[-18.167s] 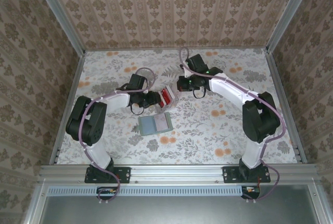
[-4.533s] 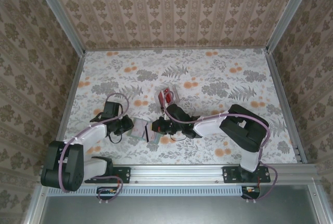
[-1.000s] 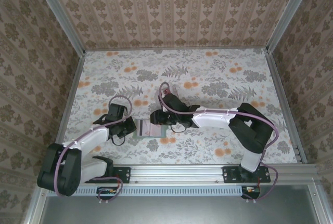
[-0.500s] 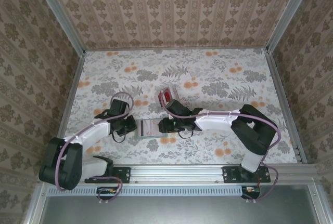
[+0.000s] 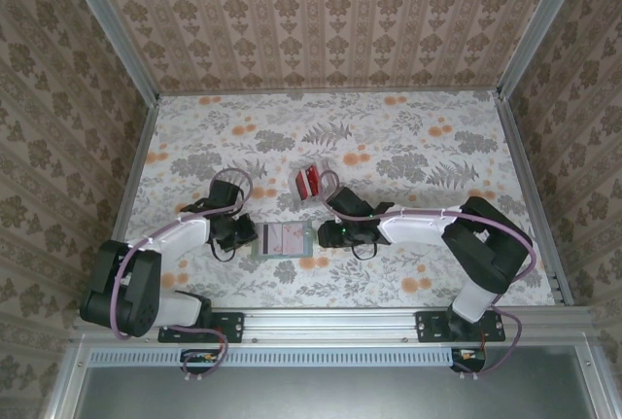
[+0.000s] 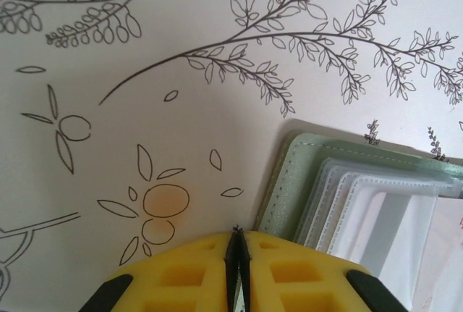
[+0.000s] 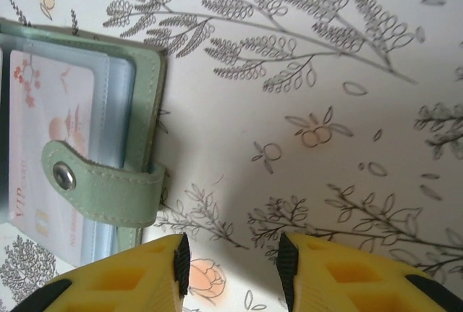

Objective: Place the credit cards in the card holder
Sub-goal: Move the card holder to the center of the table.

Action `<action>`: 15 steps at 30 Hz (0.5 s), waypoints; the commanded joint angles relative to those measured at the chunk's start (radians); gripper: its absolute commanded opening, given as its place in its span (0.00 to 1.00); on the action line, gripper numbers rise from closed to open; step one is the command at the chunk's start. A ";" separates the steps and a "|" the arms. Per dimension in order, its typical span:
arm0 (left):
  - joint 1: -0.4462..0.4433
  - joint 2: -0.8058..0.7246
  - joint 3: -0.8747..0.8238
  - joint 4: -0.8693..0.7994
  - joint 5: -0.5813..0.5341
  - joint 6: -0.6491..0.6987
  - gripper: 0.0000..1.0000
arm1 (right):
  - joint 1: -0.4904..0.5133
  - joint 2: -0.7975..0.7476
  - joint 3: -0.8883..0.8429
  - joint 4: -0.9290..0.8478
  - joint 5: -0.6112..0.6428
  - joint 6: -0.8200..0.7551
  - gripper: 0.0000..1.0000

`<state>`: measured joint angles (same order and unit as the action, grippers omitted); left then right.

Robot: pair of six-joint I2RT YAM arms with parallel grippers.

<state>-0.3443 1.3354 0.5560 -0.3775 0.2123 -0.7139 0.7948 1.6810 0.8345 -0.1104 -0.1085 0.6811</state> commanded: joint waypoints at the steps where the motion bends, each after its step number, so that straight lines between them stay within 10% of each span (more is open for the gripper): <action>1: -0.003 0.046 -0.048 0.056 0.008 0.003 0.15 | -0.039 0.001 -0.033 -0.020 0.054 -0.037 0.41; 15: -0.006 -0.036 -0.078 0.035 0.004 -0.024 0.19 | -0.084 -0.035 -0.048 0.048 -0.035 -0.078 0.41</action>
<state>-0.3458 1.2907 0.5198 -0.3393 0.2165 -0.7155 0.7113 1.6691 0.8009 -0.0486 -0.1684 0.6407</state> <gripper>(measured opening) 0.191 0.411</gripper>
